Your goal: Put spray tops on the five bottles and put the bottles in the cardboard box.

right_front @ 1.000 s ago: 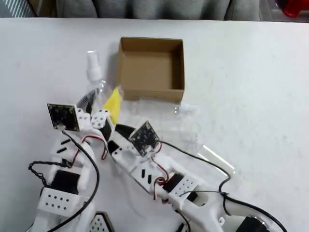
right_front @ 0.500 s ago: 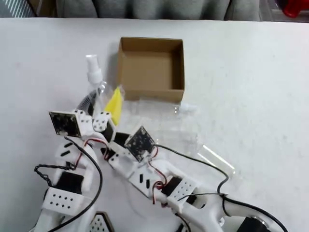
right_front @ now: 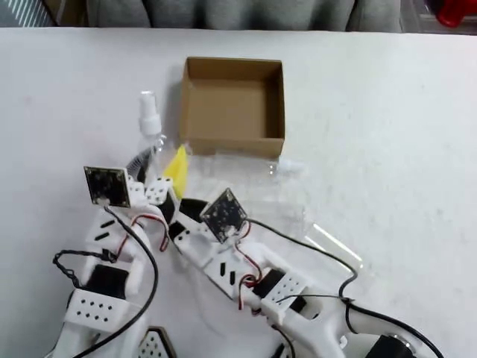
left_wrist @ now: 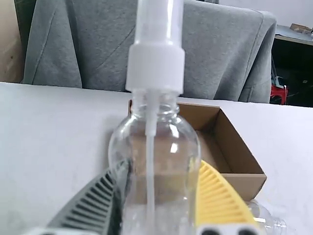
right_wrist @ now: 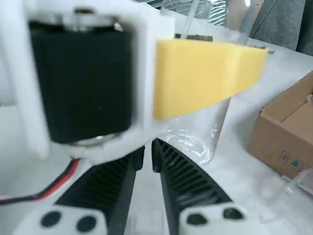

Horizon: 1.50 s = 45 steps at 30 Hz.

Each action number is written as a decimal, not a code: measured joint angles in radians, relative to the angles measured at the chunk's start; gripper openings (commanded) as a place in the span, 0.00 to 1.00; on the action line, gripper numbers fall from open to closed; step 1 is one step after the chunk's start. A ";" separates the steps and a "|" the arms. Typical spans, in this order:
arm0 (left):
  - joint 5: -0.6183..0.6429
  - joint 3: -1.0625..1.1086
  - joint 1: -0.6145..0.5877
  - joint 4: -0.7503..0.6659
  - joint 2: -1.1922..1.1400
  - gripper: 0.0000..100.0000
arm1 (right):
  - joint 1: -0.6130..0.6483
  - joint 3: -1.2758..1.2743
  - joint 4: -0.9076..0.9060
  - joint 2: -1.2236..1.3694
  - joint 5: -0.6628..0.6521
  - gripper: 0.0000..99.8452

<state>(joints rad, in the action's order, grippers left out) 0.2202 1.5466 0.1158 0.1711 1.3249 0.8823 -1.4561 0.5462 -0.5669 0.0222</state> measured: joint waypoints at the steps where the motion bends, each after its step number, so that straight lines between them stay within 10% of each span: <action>1: 0.000 0.000 0.000 0.000 0.000 0.02 | 0.000 0.000 0.000 0.000 0.000 0.02; 21: 0.002 -0.002 0.021 0.003 0.006 0.02 | 0.014 -0.041 -0.055 -0.106 0.000 0.02; 35: -0.006 -0.002 0.055 0.408 0.427 0.02 | -0.015 -0.040 -0.058 -0.087 -0.002 0.02; 45: -0.009 -0.002 0.071 0.446 0.456 0.02 | -0.046 -0.038 -0.057 -0.078 -0.003 0.02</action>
<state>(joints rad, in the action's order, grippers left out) 0.2110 1.5451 0.1864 0.6176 1.7806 0.8362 -1.4945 0.4895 -0.6452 0.0192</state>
